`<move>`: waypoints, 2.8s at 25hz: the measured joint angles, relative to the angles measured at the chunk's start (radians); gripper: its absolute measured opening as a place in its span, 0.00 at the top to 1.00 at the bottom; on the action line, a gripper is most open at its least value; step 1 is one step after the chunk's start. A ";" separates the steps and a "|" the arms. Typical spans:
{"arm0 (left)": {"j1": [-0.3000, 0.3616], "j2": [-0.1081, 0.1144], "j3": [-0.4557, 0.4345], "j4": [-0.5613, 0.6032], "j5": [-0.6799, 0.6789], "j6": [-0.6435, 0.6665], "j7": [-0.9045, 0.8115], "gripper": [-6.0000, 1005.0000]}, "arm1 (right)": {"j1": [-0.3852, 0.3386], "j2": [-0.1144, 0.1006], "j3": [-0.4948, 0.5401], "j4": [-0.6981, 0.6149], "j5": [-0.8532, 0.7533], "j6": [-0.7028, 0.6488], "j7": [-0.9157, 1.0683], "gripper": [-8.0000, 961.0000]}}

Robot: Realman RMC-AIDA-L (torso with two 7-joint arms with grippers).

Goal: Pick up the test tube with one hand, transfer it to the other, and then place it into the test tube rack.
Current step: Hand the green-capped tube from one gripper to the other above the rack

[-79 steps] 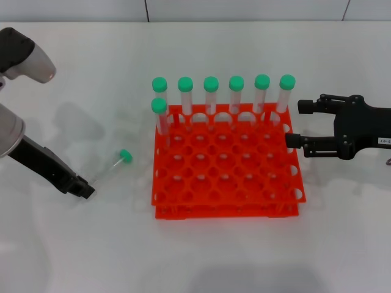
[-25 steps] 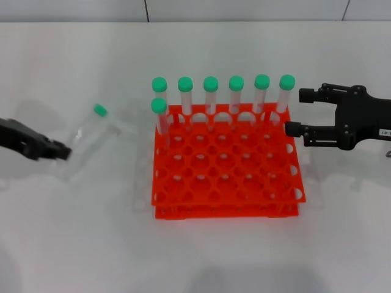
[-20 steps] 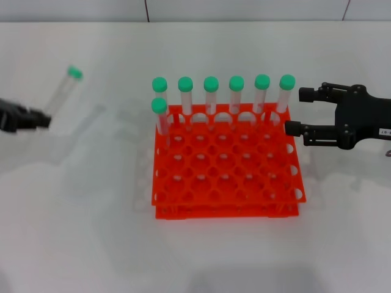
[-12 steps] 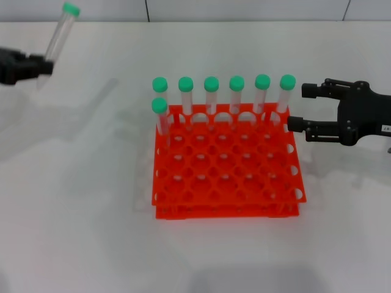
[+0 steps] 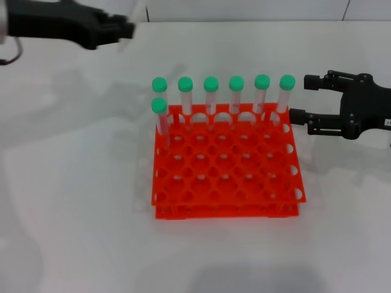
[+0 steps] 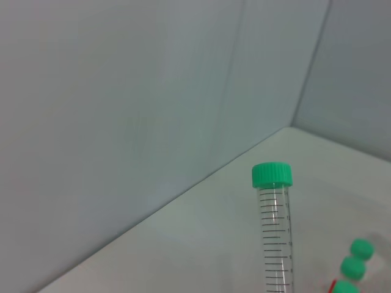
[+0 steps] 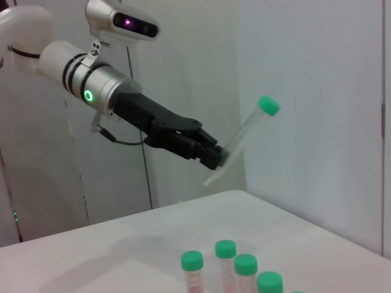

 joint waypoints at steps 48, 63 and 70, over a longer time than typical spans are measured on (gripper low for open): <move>-0.022 -0.080 0.154 -0.212 -0.189 -0.039 0.272 0.80 | 0.024 0.001 0.081 0.001 0.045 -0.039 -0.006 0.18; -0.021 -0.086 0.175 -0.221 -0.192 -0.039 0.274 0.80 | 0.109 0.005 0.067 0.050 0.134 -0.042 0.002 0.18; -0.021 -0.088 0.176 -0.221 -0.196 -0.040 0.273 0.80 | 0.161 0.006 0.060 0.102 0.152 -0.025 -0.005 0.18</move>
